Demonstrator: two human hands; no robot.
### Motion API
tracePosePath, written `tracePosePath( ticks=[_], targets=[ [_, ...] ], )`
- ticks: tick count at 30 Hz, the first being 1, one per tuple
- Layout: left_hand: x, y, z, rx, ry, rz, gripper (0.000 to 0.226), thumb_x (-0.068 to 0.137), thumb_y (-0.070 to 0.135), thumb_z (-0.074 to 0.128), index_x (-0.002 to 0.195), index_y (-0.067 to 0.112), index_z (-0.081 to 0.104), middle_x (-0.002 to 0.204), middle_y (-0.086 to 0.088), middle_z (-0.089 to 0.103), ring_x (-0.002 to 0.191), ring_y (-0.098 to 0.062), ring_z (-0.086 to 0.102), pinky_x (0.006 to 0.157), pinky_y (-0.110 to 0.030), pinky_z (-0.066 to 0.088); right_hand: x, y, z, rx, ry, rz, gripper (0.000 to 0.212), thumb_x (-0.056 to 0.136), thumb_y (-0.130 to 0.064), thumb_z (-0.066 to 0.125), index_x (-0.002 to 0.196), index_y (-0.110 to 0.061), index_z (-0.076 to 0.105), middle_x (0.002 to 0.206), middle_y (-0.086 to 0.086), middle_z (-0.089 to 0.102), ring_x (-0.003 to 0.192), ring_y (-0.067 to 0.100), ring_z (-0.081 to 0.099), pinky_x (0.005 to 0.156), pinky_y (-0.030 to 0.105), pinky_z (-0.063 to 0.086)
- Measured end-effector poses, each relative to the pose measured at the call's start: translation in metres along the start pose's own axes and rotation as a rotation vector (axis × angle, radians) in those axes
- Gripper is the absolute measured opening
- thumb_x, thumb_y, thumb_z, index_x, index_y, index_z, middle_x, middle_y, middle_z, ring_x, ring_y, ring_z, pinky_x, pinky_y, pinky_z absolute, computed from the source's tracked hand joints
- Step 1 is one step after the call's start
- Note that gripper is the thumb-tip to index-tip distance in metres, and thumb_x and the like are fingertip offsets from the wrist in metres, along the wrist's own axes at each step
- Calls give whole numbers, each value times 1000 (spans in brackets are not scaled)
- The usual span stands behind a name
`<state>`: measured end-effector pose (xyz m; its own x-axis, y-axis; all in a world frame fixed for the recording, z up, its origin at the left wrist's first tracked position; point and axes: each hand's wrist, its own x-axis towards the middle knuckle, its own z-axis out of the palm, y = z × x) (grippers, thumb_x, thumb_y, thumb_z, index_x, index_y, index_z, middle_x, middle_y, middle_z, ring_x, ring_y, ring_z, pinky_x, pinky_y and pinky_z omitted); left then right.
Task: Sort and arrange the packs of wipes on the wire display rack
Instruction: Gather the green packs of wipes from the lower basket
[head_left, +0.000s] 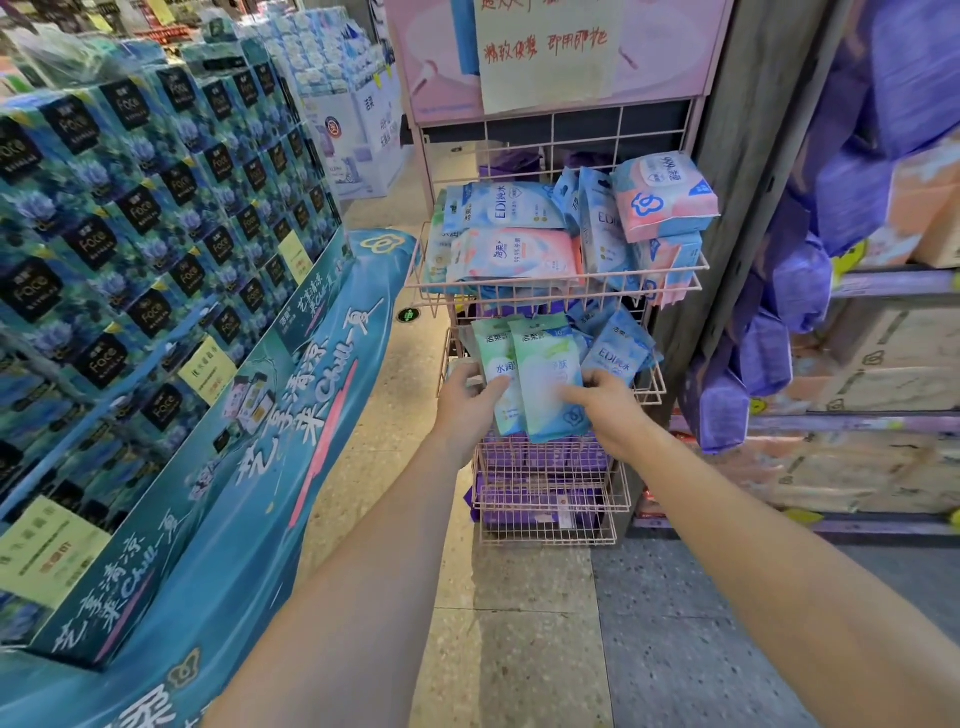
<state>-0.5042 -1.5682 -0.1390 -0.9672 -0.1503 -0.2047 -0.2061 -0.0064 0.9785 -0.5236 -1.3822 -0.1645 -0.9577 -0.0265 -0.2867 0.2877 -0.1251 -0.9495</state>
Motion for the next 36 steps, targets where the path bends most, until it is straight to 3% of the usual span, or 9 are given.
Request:
tracePosePath(
  ticks=[5, 8, 12, 19, 26, 29, 33, 36],
  targets=[
    [-8, -1, -8, 16, -26, -82, 14, 106, 19, 53, 117, 24, 59, 106, 0, 73, 81, -10, 72, 56, -25, 57, -7, 9, 17, 24, -51, 34, 28, 86, -7, 77, 99, -10, 52, 118, 18, 71, 98, 30, 73, 83, 45, 60],
    [-12, -4, -15, 42, -81, -72, 29, 100, 26, 67, 127, 21, 59, 115, -1, 73, 91, -13, 74, 60, -24, 58, -10, 13, 29, 7, -72, 16, 29, 84, -8, 79, 98, -9, 55, 117, 17, 71, 99, 30, 73, 87, 47, 61],
    [-11, -14, -34, 117, -76, -4, 57, 88, 17, 82, 138, 17, 53, 124, -6, 72, 105, -21, 75, 75, -32, 63, -12, 17, 42, -18, -96, -5, 30, 83, -11, 82, 100, -8, 57, 114, 14, 71, 100, 29, 74, 87, 47, 61],
    [-8, -12, -43, 42, -43, -32, 61, 85, 16, 86, 135, 16, 51, 125, -7, 71, 107, -23, 74, 82, -40, 65, -6, 8, 61, -67, -107, -45, 26, 83, -19, 83, 99, -9, 66, 108, 10, 75, 98, 28, 75, 86, 48, 62],
    [-1, -16, -44, -37, 15, -70, 62, 86, 14, 84, 137, 14, 49, 124, -9, 71, 103, -23, 75, 80, -40, 65, 4, 9, 64, -61, -72, -94, 30, 85, -15, 80, 108, -13, 61, 115, 8, 70, 102, 25, 72, 88, 46, 61],
    [3, -15, -39, -52, 23, -81, 61, 86, 12, 84, 135, 14, 48, 122, -10, 71, 103, -24, 74, 77, -38, 64, 8, 10, 62, -32, -77, -108, 40, 88, -10, 76, 123, -14, 57, 118, 6, 68, 104, 22, 70, 85, 39, 62],
    [8, -13, -35, -55, 29, -91, 64, 86, 14, 84, 137, 17, 46, 124, -11, 71, 106, -25, 74, 73, -35, 63, 16, 15, 56, -81, -73, -98, 40, 88, -11, 76, 124, -17, 59, 119, 6, 69, 107, 23, 70, 92, 46, 59],
    [11, -12, -35, -52, 42, -106, 65, 88, 14, 83, 141, 16, 46, 125, -10, 70, 104, -23, 74, 68, -31, 62, 22, 9, 46, -42, -82, -71, 47, 89, -9, 74, 131, -13, 55, 116, 9, 69, 101, 23, 72, 81, 33, 62]
  ],
)
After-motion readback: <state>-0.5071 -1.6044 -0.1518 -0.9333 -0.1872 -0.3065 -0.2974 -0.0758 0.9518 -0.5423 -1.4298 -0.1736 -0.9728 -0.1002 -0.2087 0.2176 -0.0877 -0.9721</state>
